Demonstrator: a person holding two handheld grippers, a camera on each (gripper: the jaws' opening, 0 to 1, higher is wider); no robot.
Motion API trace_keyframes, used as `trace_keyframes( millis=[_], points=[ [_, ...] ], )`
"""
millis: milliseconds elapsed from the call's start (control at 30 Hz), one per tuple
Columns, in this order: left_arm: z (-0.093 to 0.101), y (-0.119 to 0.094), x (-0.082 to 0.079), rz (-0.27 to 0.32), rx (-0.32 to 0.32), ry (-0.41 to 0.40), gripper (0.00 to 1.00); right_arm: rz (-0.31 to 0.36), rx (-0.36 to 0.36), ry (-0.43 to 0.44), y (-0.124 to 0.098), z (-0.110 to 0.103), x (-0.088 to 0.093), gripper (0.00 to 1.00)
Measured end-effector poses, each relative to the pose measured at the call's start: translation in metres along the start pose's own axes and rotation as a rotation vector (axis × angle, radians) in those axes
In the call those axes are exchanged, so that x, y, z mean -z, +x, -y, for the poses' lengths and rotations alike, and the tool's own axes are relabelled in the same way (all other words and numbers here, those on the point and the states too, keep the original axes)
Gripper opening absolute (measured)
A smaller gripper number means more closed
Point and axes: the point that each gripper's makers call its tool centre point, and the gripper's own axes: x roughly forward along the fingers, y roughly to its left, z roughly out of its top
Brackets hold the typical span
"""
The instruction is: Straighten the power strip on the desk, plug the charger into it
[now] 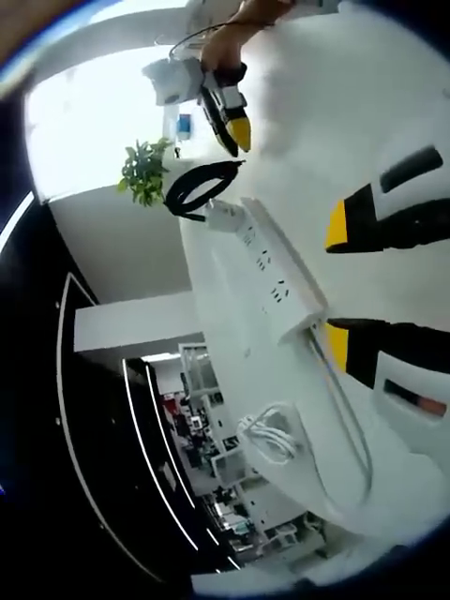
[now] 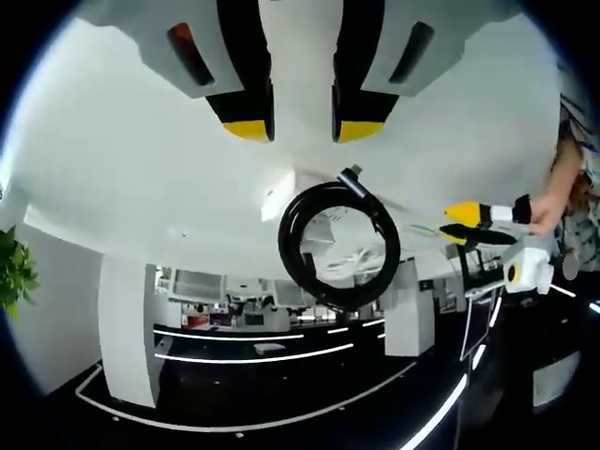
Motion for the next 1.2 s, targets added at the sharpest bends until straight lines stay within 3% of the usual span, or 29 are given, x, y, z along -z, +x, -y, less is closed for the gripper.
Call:
trace_keyframes(
  millis=[300, 400, 700, 1200],
  points=[
    [0.005, -0.010, 0.003, 0.001, -0.025, 0.024, 0.27, -0.006, 0.049, -0.038, -0.012, -0.003, 0.003, 0.24],
    [0.008, -0.016, 0.003, 0.008, -0.031, 0.021, 0.27, 0.010, 0.081, -0.103, -0.017, -0.007, 0.000, 0.24],
    [0.021, -0.030, 0.002, 0.025, -0.035, 0.018, 0.28, 0.049, 0.062, -0.088, -0.029, -0.025, -0.005, 0.25],
    [0.021, -0.053, 0.003, 0.055, -0.088, -0.033, 0.29, 0.078, 0.067, -0.047, -0.051, -0.040, -0.005, 0.27]
  ],
)
